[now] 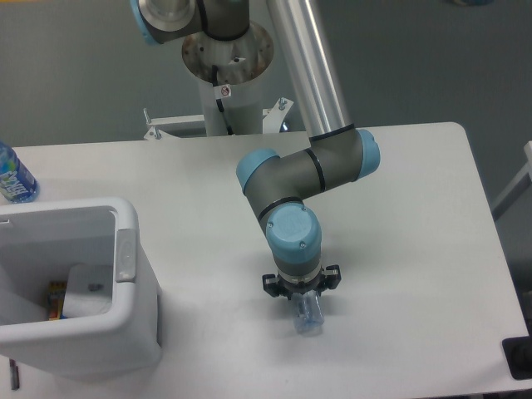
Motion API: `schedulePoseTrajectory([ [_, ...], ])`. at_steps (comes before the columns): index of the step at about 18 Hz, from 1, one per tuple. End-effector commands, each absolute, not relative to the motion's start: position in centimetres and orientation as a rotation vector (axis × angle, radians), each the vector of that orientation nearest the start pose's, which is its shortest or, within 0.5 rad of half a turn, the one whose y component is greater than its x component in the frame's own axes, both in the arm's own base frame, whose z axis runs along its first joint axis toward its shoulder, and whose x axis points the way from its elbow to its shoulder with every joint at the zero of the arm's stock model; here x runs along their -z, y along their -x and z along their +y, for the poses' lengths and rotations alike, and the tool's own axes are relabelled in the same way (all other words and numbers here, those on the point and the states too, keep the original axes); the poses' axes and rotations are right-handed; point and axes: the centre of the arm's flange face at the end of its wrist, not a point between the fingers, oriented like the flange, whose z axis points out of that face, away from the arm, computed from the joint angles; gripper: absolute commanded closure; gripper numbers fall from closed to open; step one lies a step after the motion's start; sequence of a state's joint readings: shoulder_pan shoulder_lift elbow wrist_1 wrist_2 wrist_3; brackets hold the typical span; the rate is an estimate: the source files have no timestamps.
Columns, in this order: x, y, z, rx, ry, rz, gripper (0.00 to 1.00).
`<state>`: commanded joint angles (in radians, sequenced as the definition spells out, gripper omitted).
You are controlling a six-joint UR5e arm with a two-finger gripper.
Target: Place the trash in the trash can
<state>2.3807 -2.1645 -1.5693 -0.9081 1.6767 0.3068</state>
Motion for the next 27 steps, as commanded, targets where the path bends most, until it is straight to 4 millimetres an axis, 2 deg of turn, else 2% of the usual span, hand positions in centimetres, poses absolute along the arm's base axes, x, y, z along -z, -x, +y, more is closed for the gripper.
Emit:
schedulePoseTrajectory([
  [5,-22.5,40.6,55.4,-0.167,2.969,-0.785,0.41],
  [8,-24.7,41.5,55.5,-0.146,2.913,-0.791,0.41],
  [9,-25.8,41.6,55.7,-0.121,2.879,-0.788,0.41],
  [11,-28.1,42.4,54.9,-0.088,2.82,-0.803,0.41],
  [13,-29.8,42.9,54.7,-0.066,2.776,-0.81,0.42],
  [17,-34.3,44.4,55.9,-0.067,2.665,-0.812,0.43],
  [23,-42.0,46.0,56.3,-0.097,2.493,-0.843,0.43],
  [27,-47.6,45.8,56.1,-0.11,2.347,-0.871,0.43],
])
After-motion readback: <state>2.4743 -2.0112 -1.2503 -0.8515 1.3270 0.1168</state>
